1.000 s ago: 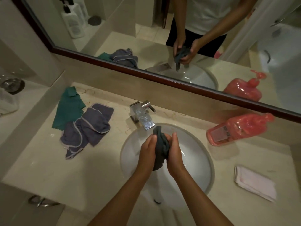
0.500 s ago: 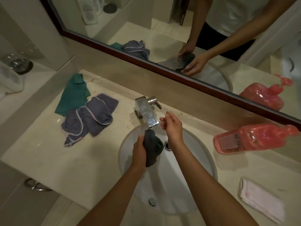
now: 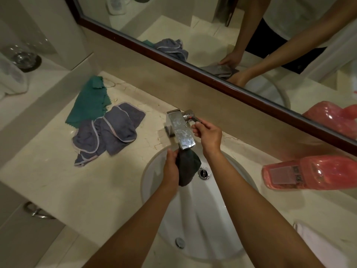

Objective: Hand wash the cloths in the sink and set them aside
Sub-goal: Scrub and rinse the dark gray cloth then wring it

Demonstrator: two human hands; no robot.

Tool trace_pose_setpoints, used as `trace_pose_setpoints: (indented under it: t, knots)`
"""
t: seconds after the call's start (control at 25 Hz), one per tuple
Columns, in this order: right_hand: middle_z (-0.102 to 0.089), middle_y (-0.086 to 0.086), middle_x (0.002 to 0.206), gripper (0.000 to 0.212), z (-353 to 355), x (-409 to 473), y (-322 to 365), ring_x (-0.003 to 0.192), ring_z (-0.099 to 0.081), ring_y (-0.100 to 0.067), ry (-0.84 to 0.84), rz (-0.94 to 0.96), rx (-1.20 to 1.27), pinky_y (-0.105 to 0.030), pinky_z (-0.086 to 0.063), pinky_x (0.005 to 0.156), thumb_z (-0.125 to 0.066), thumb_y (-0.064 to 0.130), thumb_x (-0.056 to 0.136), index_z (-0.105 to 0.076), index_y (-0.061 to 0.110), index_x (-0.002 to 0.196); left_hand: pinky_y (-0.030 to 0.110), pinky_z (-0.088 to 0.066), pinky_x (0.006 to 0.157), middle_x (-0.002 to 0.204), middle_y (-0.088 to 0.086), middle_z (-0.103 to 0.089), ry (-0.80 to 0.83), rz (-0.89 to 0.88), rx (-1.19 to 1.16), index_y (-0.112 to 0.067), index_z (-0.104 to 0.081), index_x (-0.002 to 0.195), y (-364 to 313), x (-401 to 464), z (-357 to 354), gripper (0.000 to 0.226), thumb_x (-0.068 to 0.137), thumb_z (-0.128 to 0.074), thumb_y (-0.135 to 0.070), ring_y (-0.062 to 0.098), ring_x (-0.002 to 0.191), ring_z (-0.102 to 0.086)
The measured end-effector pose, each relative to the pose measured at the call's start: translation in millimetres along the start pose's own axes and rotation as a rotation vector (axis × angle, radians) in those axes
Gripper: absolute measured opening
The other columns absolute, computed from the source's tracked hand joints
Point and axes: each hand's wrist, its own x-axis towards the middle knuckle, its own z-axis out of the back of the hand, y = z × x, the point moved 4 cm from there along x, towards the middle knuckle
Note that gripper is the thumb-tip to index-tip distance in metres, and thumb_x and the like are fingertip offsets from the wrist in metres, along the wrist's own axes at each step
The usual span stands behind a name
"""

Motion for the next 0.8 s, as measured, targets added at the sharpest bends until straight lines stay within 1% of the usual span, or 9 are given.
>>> trace_pose_setpoints:
  t: [0.16, 0.28, 0.32, 0.44, 0.48, 0.56, 0.68, 0.72, 0.8]
  knots:
    - [-0.074, -0.004, 0.076, 0.027, 1, 6, -2, 0.060, -0.062, -0.008, 0.022, -0.074, 0.096, -0.018, -0.054, 0.060, -0.064, 0.003, 0.095, -0.068, 0.001, 0.122, 0.027, -0.055, 0.087, 0.095, -0.008, -0.078, 0.012, -0.010, -0.019, -0.029, -0.069, 0.111, 1, 8, -2, 0.058, 0.107, -0.016, -0.052, 0.010, 0.095, -0.071]
    - [-0.076, 0.001, 0.079, 0.029, 1, 4, -1, 0.058, -0.062, -0.006, 0.056, -0.129, 0.155, -0.019, -0.051, 0.053, -0.063, 0.007, 0.096, -0.067, 0.008, 0.125, 0.029, -0.054, 0.090, 0.104, -0.005, -0.076, 0.012, -0.005, -0.026, -0.029, -0.068, 0.117, 2, 7, -2, 0.057, 0.107, -0.018, -0.054, 0.013, 0.102, -0.069]
    - [-0.077, 0.002, 0.085, 0.031, 3, 1, -4, 0.063, -0.064, -0.007, 0.057, -0.144, 0.139, -0.020, -0.052, 0.056, -0.065, 0.011, 0.096, -0.066, 0.011, 0.127, 0.030, -0.054, 0.092, 0.108, -0.004, -0.076, 0.014, 0.000, -0.024, -0.030, -0.069, 0.116, 4, 6, -1, 0.057, 0.106, -0.019, -0.055, 0.014, 0.104, -0.069]
    - [-0.073, -0.002, 0.113, 0.033, 16, -21, -27, 0.096, -0.067, -0.016, -0.001, -0.208, 0.026, -0.027, -0.051, 0.077, -0.062, 0.031, 0.098, -0.064, 0.018, 0.128, 0.031, -0.054, 0.087, 0.109, -0.006, -0.077, 0.025, 0.007, -0.021, -0.039, -0.073, 0.107, 8, 6, 2, 0.058, 0.105, -0.018, -0.058, 0.012, 0.102, -0.071]
    - [-0.072, -0.001, 0.115, 0.029, 19, -32, -41, 0.101, -0.065, -0.017, -0.022, -0.253, 0.001, -0.029, -0.049, 0.081, -0.059, 0.036, 0.099, -0.067, 0.018, 0.121, 0.031, -0.053, 0.084, 0.106, -0.009, -0.077, 0.033, 0.015, -0.027, -0.042, -0.076, 0.102, 9, 7, 3, 0.060, 0.105, -0.018, -0.059, 0.010, 0.099, -0.072]
    - [-0.075, 0.003, 0.103, 0.033, 20, -58, -72, 0.098, -0.067, -0.016, -0.017, -0.384, 0.012, -0.031, -0.049, 0.081, -0.053, 0.043, 0.100, -0.073, 0.018, 0.108, 0.032, -0.054, 0.082, 0.103, -0.010, -0.078, 0.041, 0.027, -0.060, -0.046, -0.078, 0.094, 13, 8, 2, 0.063, 0.104, -0.018, -0.060, 0.010, 0.097, -0.073]
    - [-0.078, -0.005, 0.099, 0.045, 7, -82, -103, 0.093, -0.074, -0.020, 0.074, -0.595, 0.334, -0.034, -0.055, 0.081, -0.045, 0.052, 0.101, -0.078, 0.021, 0.098, 0.032, -0.053, 0.085, 0.108, -0.004, -0.077, 0.033, 0.029, -0.135, -0.038, -0.079, 0.100, 24, 7, 0, 0.060, 0.106, -0.022, -0.055, 0.014, 0.105, -0.071]
    - [-0.077, -0.009, 0.104, 0.047, 2, -84, -108, 0.096, -0.075, -0.022, 0.088, -0.624, 0.438, -0.035, -0.056, 0.082, -0.045, 0.053, 0.101, -0.078, 0.020, 0.099, 0.031, -0.052, 0.086, 0.109, -0.003, -0.077, 0.031, 0.021, -0.128, -0.036, -0.077, 0.104, 27, 7, -1, 0.057, 0.107, -0.023, -0.053, 0.014, 0.106, -0.071]
    - [-0.077, -0.011, 0.106, 0.046, -3, -81, -112, 0.097, -0.075, -0.022, 0.077, -0.605, 0.474, -0.033, -0.059, 0.076, -0.048, 0.053, 0.100, -0.078, 0.018, 0.102, 0.027, -0.053, 0.084, 0.111, -0.006, -0.076, 0.022, -0.006, -0.078, -0.036, -0.073, 0.111, 32, 8, -2, 0.050, 0.107, -0.025, -0.051, 0.008, 0.104, -0.071]
